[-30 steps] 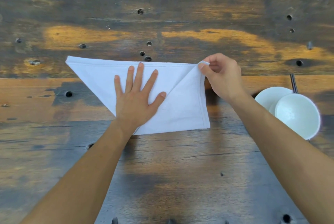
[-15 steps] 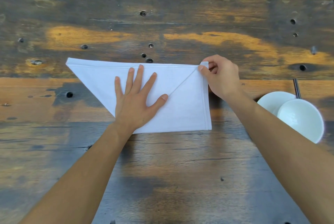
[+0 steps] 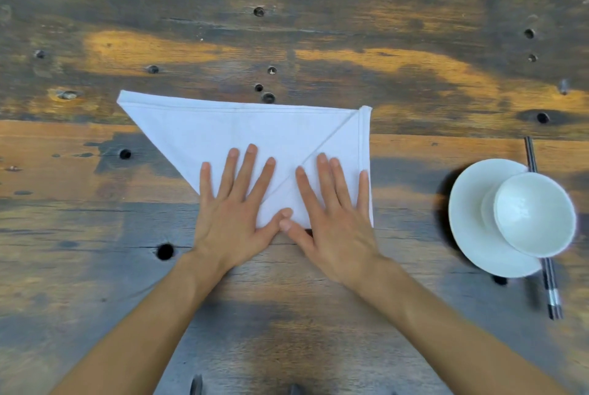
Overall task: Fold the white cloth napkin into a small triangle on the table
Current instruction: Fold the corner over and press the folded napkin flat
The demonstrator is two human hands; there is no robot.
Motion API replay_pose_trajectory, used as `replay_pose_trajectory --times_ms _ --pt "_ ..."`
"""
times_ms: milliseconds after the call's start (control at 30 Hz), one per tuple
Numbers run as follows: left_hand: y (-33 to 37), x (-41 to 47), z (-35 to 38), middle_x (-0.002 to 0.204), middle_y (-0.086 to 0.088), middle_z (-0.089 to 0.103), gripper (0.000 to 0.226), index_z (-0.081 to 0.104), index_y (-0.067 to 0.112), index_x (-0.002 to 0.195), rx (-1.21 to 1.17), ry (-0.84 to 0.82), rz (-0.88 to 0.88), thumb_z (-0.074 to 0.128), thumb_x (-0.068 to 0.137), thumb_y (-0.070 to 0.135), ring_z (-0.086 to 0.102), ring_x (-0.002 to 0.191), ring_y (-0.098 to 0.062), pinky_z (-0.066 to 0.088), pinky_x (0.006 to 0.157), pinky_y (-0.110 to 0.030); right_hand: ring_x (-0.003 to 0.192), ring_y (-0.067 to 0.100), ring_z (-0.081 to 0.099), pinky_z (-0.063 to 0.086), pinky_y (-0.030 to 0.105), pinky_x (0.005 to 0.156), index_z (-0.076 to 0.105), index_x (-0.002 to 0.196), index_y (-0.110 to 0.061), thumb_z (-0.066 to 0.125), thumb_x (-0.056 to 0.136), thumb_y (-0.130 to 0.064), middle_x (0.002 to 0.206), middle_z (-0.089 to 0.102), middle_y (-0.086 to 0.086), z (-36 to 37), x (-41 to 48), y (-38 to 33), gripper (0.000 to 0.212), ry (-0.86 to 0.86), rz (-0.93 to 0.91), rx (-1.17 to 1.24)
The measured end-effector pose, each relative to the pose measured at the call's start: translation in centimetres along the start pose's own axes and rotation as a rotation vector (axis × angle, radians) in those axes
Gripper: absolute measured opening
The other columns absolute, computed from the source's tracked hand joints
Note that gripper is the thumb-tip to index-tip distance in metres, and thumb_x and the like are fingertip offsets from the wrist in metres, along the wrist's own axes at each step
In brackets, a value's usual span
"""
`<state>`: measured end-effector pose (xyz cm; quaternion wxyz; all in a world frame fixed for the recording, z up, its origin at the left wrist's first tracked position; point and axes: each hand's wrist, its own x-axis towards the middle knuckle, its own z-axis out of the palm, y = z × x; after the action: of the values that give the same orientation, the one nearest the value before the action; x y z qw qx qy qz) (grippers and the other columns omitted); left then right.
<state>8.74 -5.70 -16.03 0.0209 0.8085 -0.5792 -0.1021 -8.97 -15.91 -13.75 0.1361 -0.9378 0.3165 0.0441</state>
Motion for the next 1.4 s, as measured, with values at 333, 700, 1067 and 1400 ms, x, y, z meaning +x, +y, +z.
replay_pose_trajectory --times_ms 333,700,1067,1400 --pt "-0.9 -1.4 -1.1 0.174 -0.007 -0.001 0.073 0.014 0.027 0.165 -0.035 -0.030 -0.004 0.018 0.103 0.066 -0.007 0.159 -0.032 -0.002 0.122 -0.070 0.156 0.034 0.003 -0.005 0.066 0.121 0.017 0.162 -0.015 0.026 0.096 -0.077 0.168 0.003 0.020 0.7 -1.6 0.4 0.091 -0.039 -0.055 -0.104" --pt "-1.2 -3.9 -0.7 0.172 -0.014 0.007 0.059 0.020 0.011 0.163 -0.050 0.101 -0.057 0.027 0.109 0.034 0.001 0.160 -0.033 -0.001 0.124 -0.066 0.157 0.028 -0.004 0.007 0.067 0.120 0.013 0.161 -0.007 0.021 0.098 -0.075 0.170 0.000 0.015 1.6 -3.8 -5.1 0.093 -0.116 -0.079 0.030" --pt "0.2 -10.3 1.1 0.171 -0.006 0.019 0.062 0.027 0.007 0.161 -0.026 0.012 0.110 0.029 0.108 0.039 0.016 0.159 -0.020 0.021 0.125 -0.056 0.157 0.021 -0.006 0.003 0.060 0.122 0.010 0.160 -0.005 0.022 0.095 -0.080 0.170 -0.001 0.010 1.8 -6.8 -5.0 0.100 -0.167 -0.054 0.075" --pt "0.7 -10.4 0.9 0.172 -0.004 0.016 0.063 0.024 0.009 0.162 -0.006 -0.012 0.074 0.028 0.107 0.040 0.012 0.159 -0.018 0.017 0.126 -0.056 0.157 0.019 -0.006 -0.004 0.059 0.122 0.001 0.162 -0.009 0.016 0.098 -0.076 0.170 -0.005 0.006 0.8 -10.7 0.7 0.094 -0.150 0.194 0.031"
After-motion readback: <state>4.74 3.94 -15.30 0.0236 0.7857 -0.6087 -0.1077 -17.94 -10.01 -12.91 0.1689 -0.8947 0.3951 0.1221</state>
